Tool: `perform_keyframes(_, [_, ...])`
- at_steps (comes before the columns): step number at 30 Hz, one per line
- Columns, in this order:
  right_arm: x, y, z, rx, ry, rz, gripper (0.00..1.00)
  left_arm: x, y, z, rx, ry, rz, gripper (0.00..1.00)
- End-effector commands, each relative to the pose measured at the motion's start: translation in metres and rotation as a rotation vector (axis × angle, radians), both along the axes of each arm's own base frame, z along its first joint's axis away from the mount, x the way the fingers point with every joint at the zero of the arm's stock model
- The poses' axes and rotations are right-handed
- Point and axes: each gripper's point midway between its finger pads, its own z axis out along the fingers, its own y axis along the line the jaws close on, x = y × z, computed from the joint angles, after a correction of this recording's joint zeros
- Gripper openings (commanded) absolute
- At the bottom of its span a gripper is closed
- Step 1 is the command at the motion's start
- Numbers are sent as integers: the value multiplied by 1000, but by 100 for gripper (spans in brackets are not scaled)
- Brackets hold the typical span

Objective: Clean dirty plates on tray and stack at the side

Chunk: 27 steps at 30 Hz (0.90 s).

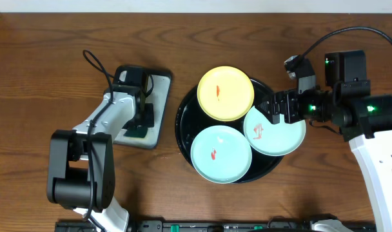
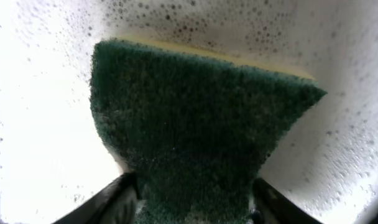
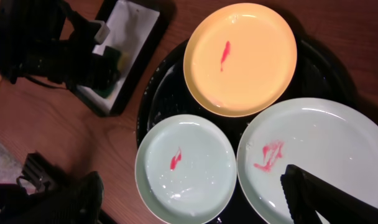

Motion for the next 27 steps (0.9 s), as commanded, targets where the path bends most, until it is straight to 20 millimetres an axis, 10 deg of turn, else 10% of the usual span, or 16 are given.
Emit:
perform_keyframes(1, [0,4,6,10,-10,7,91,-2,-1,10,-17,-7,2,60])
perform_keyframes(12, [0,4,6,10,-9,7,91,5,-2,45,-28,-105,1,61])
perform_keyframes(27, [0,4,6,10,-8,7,91,-8,-1,-9,-10,-2,-46,56])
